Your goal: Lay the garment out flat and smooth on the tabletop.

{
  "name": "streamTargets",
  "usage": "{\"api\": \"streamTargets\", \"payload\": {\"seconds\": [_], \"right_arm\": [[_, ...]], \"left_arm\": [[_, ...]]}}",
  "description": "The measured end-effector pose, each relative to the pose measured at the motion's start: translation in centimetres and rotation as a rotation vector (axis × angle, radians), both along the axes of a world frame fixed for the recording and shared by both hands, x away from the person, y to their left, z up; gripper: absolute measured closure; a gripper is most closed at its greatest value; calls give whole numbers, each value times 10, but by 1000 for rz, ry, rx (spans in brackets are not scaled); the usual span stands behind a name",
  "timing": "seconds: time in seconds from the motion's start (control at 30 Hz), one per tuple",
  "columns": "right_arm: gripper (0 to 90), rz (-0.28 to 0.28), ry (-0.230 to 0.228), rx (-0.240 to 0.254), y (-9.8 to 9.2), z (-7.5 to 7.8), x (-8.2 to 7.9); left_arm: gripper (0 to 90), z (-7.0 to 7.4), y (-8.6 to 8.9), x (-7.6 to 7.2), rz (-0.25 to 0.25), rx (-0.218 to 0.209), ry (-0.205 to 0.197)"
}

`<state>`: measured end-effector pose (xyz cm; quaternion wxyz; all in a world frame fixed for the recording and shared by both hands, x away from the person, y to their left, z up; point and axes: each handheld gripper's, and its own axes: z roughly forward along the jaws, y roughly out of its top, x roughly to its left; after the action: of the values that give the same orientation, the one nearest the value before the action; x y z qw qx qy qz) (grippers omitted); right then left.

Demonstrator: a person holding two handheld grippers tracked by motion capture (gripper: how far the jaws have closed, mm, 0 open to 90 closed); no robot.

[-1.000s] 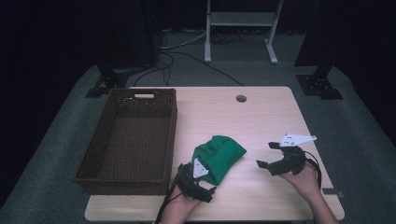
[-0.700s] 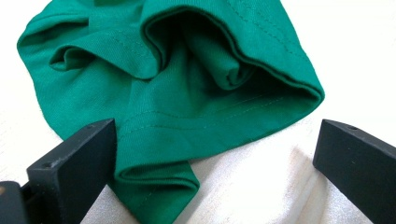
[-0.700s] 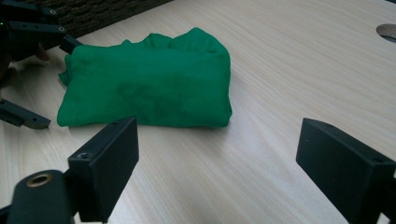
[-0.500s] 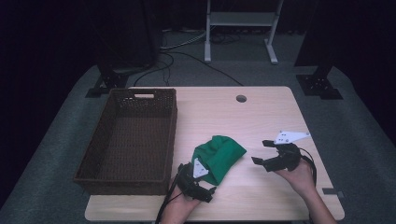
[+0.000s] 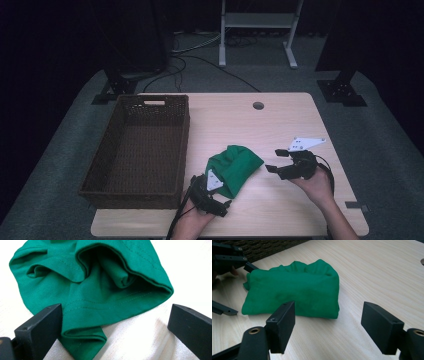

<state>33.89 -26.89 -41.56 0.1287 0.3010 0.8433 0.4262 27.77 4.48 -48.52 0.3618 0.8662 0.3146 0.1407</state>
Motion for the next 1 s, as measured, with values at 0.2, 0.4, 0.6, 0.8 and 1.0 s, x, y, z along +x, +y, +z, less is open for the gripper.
{"api": "streamTargets", "payload": {"seconds": [0.2,0.4,0.6,0.8,1.0], "right_arm": [[351,7,8,-6,3,0,3],[373,12,12,3,6,2,6],[403,25,6,3,10,5,8],[426,35,5,-10,17,7,10],[443,46,-1,-11,22,10,12]], "left_arm": [[0,0,0,0,0,1,-1],[0,0,0,0,0,0,0],[0,0,0,0,0,0,0],[0,0,0,0,0,0,0],[0,0,0,0,-1,2,0]]}}
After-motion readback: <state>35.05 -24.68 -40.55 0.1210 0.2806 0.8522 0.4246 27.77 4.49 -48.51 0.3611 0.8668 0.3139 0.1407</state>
